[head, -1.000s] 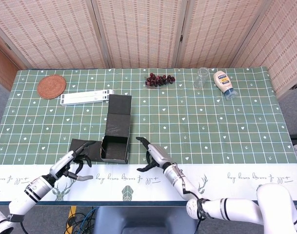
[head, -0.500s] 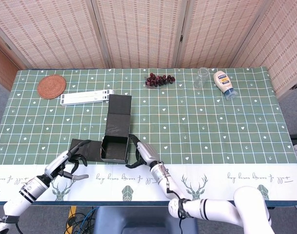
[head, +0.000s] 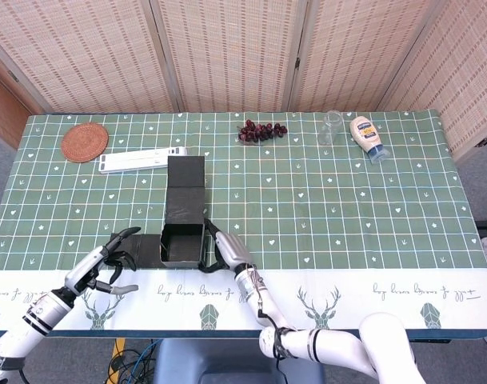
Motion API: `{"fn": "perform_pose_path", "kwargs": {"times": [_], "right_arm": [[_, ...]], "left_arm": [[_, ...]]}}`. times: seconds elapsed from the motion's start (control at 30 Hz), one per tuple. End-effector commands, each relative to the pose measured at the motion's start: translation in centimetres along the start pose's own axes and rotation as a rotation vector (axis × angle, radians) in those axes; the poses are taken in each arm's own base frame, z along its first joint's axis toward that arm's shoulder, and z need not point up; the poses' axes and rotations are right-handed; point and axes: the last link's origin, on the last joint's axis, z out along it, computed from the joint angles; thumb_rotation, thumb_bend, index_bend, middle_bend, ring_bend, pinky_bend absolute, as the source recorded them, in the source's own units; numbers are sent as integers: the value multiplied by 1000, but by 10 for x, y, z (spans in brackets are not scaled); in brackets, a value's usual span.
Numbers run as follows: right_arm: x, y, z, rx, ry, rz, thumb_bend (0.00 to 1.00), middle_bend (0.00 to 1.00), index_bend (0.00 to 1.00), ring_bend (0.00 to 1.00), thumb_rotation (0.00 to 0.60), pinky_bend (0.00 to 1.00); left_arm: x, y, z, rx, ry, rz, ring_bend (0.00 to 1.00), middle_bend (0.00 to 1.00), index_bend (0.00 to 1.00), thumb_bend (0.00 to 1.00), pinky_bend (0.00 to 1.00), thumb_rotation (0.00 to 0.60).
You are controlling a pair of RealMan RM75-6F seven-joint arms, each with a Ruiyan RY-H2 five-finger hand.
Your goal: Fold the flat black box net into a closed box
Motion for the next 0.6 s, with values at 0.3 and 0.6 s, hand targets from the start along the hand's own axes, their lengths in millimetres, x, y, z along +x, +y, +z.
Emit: {"fn": "perform_pose_path", "kwargs": {"times": [0.3,0.6], "right_arm": [[44,5,-16,-4,22,183,451,372,263,756,600,1000],[95,16,-57,10,-15,434,481,394,282,761,600,1000]], "left_arm": [[26,12,-19,-117,259,129,525,64,135,142,811,600],[40,3,-28,-177,473,299,531,72,116,142,812,600]]}}
